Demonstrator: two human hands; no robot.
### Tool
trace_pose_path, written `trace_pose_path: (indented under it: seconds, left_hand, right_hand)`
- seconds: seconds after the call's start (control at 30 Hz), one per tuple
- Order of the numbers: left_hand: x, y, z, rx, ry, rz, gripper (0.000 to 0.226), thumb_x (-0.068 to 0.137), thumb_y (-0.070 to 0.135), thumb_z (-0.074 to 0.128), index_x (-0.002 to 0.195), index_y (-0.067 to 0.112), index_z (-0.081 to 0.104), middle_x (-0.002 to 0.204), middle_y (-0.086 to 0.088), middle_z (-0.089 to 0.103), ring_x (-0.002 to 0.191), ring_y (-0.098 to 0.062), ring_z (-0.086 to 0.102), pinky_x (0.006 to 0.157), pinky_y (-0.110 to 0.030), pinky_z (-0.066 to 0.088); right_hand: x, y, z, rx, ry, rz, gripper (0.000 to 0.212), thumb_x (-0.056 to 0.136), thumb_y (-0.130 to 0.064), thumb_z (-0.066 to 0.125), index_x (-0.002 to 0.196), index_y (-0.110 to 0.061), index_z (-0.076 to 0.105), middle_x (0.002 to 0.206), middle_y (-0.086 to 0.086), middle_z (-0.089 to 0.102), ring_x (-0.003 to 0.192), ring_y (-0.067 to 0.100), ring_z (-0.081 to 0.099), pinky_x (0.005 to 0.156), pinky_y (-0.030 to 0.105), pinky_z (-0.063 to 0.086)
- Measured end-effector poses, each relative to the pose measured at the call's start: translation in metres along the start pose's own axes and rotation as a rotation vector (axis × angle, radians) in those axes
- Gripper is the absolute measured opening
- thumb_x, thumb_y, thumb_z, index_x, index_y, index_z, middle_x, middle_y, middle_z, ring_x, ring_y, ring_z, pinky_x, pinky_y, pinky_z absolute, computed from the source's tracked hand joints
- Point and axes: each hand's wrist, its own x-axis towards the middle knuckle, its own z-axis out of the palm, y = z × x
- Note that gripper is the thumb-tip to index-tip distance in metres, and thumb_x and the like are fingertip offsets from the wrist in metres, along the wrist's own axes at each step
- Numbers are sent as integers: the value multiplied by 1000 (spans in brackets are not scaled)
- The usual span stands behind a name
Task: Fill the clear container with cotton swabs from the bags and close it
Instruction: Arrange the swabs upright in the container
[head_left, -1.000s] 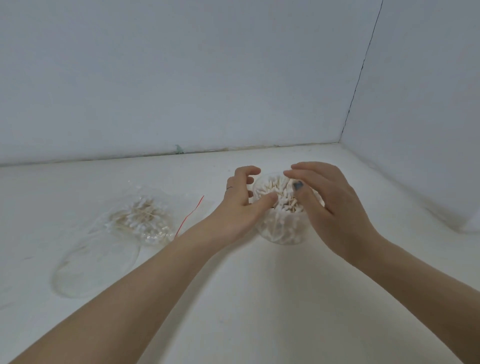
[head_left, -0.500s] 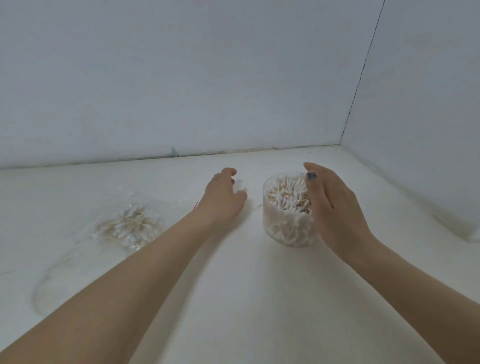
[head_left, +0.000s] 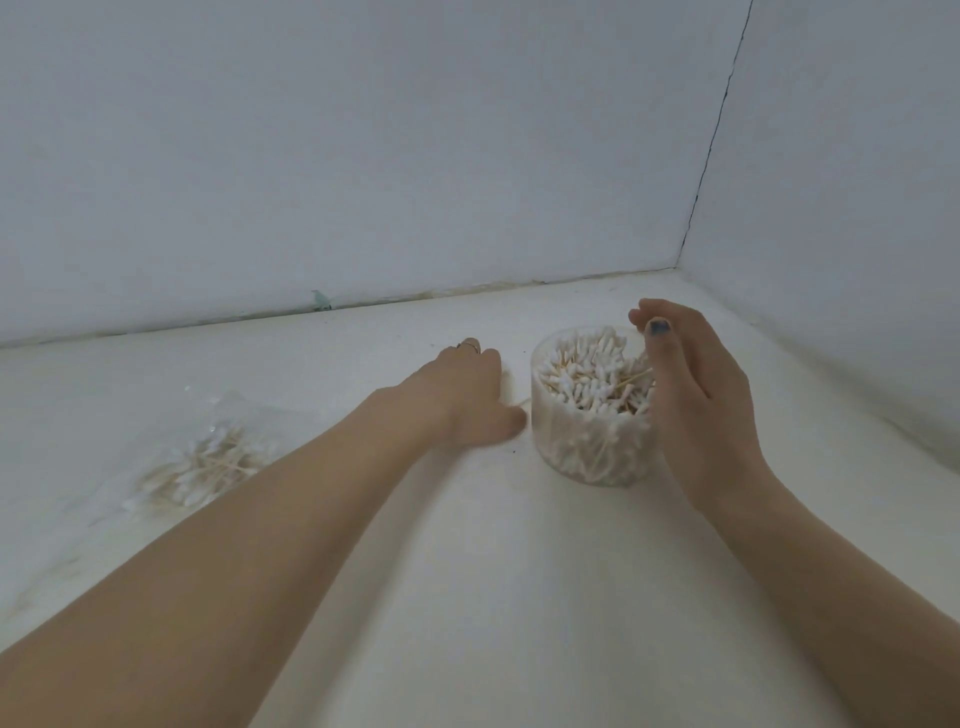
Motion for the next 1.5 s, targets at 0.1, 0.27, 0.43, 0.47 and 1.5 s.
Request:
trace_pose_path:
  seconds: [0.1, 0.27, 0.43, 0.47, 1.5]
  left_hand:
    - [2, -2, -1, 7, 13, 29, 29, 95, 40, 58, 98, 11, 55, 113, -5, 51, 99, -25, 55, 89, -38, 50]
    - [7, 8, -4, 110, -19, 23, 40, 97, 15, 49, 59, 11, 40, 62, -6, 46, 57, -23, 43, 57, -31, 37]
    - [7, 21, -6, 270, -101, 48, 28, 103, 26, 48, 85, 7, 59, 80, -4, 52, 71, -22, 53, 67, -33, 45]
    - [6, 24, -5, 298, -112, 47, 26, 104, 25, 47, 98, 7, 64, 85, -3, 54, 77, -22, 56, 68, -32, 45]
    - [-51, 52, -26, -572, 328, 372, 14, 98, 14, 57, 91, 2, 59, 72, -1, 56, 61, -5, 44, 57, -16, 36]
  right_hand:
    - [0, 1, -1, 11, 5, 6, 28, 105, -34, 42, 125, -31, 61, 113, -28, 63, 100, -11, 58, 81, 6, 39]
    - [-3, -1, 0, 24, 15, 12, 27, 104, -30, 43, 124, -28, 62, 104, -29, 63, 88, -17, 56, 74, -2, 36]
    - [-4, 0, 1, 42, 13, 11, 26, 104, -29, 45, 124, -28, 63, 116, -23, 64, 98, -22, 53, 79, -4, 34]
    - [-5, 0, 1, 47, 10, 11, 26, 104, -30, 46, 124, -29, 63, 118, -22, 65, 101, -21, 53, 81, -4, 34]
    - [14, -64, -13, -23, -173, -105, 13, 92, -8, 61, 95, -15, 72, 71, 8, 65, 52, 7, 61, 60, 26, 53]
